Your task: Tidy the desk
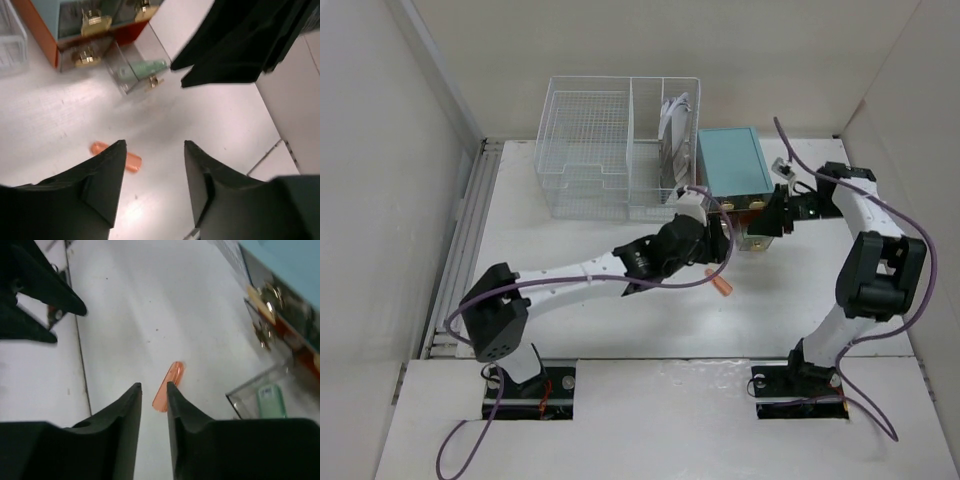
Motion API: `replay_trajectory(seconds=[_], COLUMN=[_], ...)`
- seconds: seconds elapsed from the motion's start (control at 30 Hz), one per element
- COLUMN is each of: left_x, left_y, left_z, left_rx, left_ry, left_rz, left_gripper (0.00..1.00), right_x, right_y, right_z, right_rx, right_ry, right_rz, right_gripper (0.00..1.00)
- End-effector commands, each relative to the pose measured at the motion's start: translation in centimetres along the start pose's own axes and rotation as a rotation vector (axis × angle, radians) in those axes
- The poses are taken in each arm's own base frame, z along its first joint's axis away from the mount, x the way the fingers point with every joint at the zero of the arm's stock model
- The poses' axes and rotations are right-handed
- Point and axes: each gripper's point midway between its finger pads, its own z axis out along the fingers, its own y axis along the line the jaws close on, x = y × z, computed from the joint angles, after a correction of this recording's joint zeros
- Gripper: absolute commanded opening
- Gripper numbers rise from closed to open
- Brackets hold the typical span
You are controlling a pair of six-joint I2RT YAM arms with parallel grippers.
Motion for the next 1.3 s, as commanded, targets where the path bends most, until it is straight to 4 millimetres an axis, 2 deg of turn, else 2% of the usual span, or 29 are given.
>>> replay_trajectory(seconds=[0.0, 0.03, 0.07, 0.1, 0.13, 0.17, 0.2, 0.23, 0.27, 0.3, 0.33, 0.4, 0.43, 0.5, 0.53, 0.57, 0.63, 0.73, 0.77, 0.8, 0.93, 1.13, 1.27], left_x=[2.2, 3.1, 4.4, 5.4, 5.7, 5.9, 7.1, 6.7, 7.5, 8.0, 8.1, 8.6, 9.4, 9.7, 10.4, 10.4, 10.7, 11.0, 11.7, 11.3, 11.8, 11.9, 11.7], left_y=[0.9, 1.3, 2.9, 2.9, 2.9, 3.8, 4.8, 5.0, 5.8, 6.9, 7.8, 8.9, 10.0, 9.6, 10.5, 10.5, 10.5, 10.6, 10.9, 10.9, 11.6, 11.6, 12.1], left_z=[-2.0, -2.4, -2.6, -3.1, -3.8, -4.1, -4.6, -5.2, -5.9, -6.5, -7.0, -8.9, -9.5, -10.8, -11.3, -11.7, -12.7, -13.6, -13.8, -13.8, -14.7, -15.5, -16.0], left_rx=[-0.044, -0.058, -0.097, -0.095, -0.099, -0.136, -0.163, -0.171, -0.205, -0.26, -0.297, -0.352, -0.38, -0.355, -0.376, -0.375, -0.378, -0.384, -0.392, -0.39, -0.414, -0.408, -0.408], left_ry=[-0.014, 0.0, 0.015, 0.031, 0.03, 0.02, 0.037, 0.023, 0.039, 0.021, 0.015, -0.001, -0.006, -0.016, -0.02, -0.028, -0.032, -0.036, -0.024, -0.038, -0.032, -0.029, -0.044], left_rz=[-0.018, -0.019, -0.02, -0.026, -0.036, -0.066, -0.07, -0.093, -0.094, -0.141, -0.163, -0.186, -0.231, -0.269, -0.268, -0.298, -0.306, -0.326, -0.318, -0.322, -0.311, -0.306, -0.325], left_gripper=[0.48, 0.53, 0.56, 0.61, 0.63, 0.64, 0.64, 0.65, 0.65, 0.65, 0.65, 0.65, 0.65, 0.64, 0.64, 0.64, 0.64, 0.64, 0.64, 0.64, 0.64, 0.64, 0.64], right_x=[-4.0, -3.5, -3.9, -5.6, -5.9, -5.1, -5.7, -5.6, -4.1, -3.8, -3.5, -0.9, -0.5, 0.4, 0.7, 1.9, 2.2, 3.1, 4.2, 5.1, 7.6, 10.6, 11.2], right_y=[1.7, 1.6, 1.3, 0.5, 0.5, 1.2, 0.9, 1.1, 1.0, 1.0, 1.5, 1.5, 1.4, 0.8, -0.1, 0.1, -0.6, 0.3, 0.1, 0.5, 0.5, -0.4, -1.2], right_z=[1.0, 1.4, 0.9, 1.9, 2.3, 2.4, 3.0, 3.3, 3.7, 3.2, 4.3, 5.2, 5.6, 5.7, 5.7, 6.2, 6.7, 8.3, 8.9, 9.6, 11.3, 11.3, 11.3], right_rx=[0.053, 0.095, 0.204, 0.274, 0.353, 0.416, 0.508, 0.551, 0.585, 0.654, 0.653, 0.657, 0.675, 0.715, 0.757, 0.739, 0.762, 0.718, 0.71, 0.685, 0.634, 0.615, 0.627], right_ry=[0.063, 0.081, 0.127, 0.122, 0.121, 0.131, 0.145, 0.143, 0.156, 0.179, 0.184, 0.231, 0.239, 0.248, 0.288, 0.346, 0.396, 0.469, 0.525, 0.559, 0.676, 0.817, 0.841], right_rz=[-0.327, -0.246, -0.324, -0.46, -0.442, -0.492, -0.572, -0.586, -0.544, -0.554, -0.567, -0.519, -0.523, -0.449, -0.429, -0.413, -0.415, -0.428, -0.421, -0.426, -0.429, -0.401, -0.386], right_gripper=[0.36, 0.4, 0.46, 0.48, 0.51, 0.56, 0.6, 0.65, 0.68, 0.72, 0.72, 0.72, 0.72, 0.73, 0.73, 0.73, 0.73, 0.73, 0.73, 0.73, 0.72, 0.68, 0.67])
